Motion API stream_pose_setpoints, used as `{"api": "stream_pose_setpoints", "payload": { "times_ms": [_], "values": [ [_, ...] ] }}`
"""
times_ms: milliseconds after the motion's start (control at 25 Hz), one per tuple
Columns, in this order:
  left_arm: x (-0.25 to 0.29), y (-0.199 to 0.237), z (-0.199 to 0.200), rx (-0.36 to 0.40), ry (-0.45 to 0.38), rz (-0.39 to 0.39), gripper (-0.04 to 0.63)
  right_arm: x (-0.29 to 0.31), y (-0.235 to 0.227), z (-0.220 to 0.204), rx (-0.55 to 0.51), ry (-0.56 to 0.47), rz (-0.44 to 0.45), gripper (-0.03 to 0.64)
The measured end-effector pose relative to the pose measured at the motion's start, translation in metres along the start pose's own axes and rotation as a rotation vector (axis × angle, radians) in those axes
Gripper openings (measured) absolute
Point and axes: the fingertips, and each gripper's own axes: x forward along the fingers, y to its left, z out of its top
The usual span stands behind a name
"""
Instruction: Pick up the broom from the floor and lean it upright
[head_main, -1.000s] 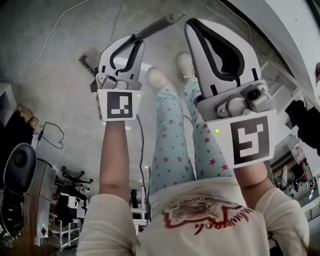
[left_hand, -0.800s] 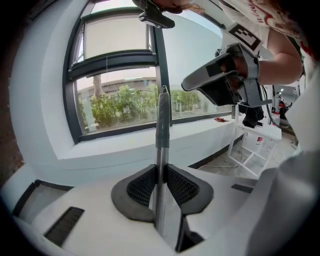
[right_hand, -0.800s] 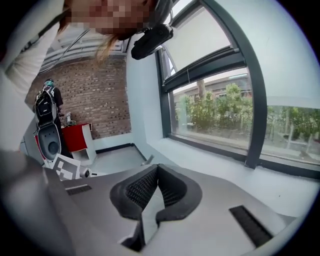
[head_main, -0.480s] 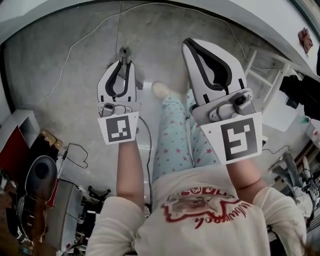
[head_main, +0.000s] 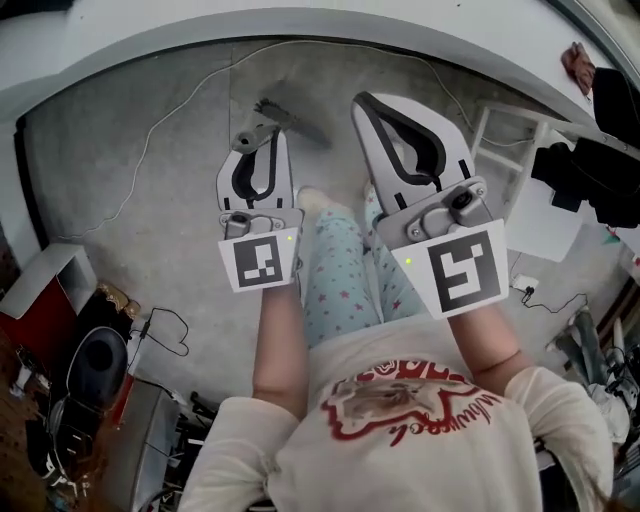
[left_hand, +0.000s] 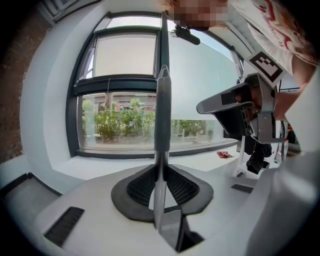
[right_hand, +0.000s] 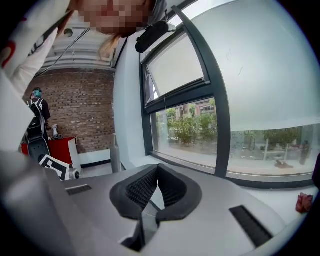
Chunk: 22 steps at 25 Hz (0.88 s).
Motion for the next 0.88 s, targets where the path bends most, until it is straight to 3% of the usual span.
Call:
{"api": "stream_pose_setpoints", "payload": {
  "times_ms": [200,400,720,880],
  "values": [
    [0.042,-0.038,0.018,-0.006,0.000,0.011,0.087,-0.026,-0.058,0.012,-0.016,-0.013,-0.033,0.025],
    [0.082,-0.068,0.053,-0.019,-0.080,0.018,0.087,-0.048,-0.112,0.019,-0.013,-0.034,-0.103,0.025],
    [0.142,-0.123,0.070,0.050,-0.037,-0.015,0.087,-0.063,-0.177,0.028,0.006,-0.053,-0.143,0.025],
    [0.167,-0.142,0.069,0.037,-0.027,-0.051,0.087,-0.061,-0.194,0.027,0.022,-0.056,-0.152,0.025]
  ]
}}
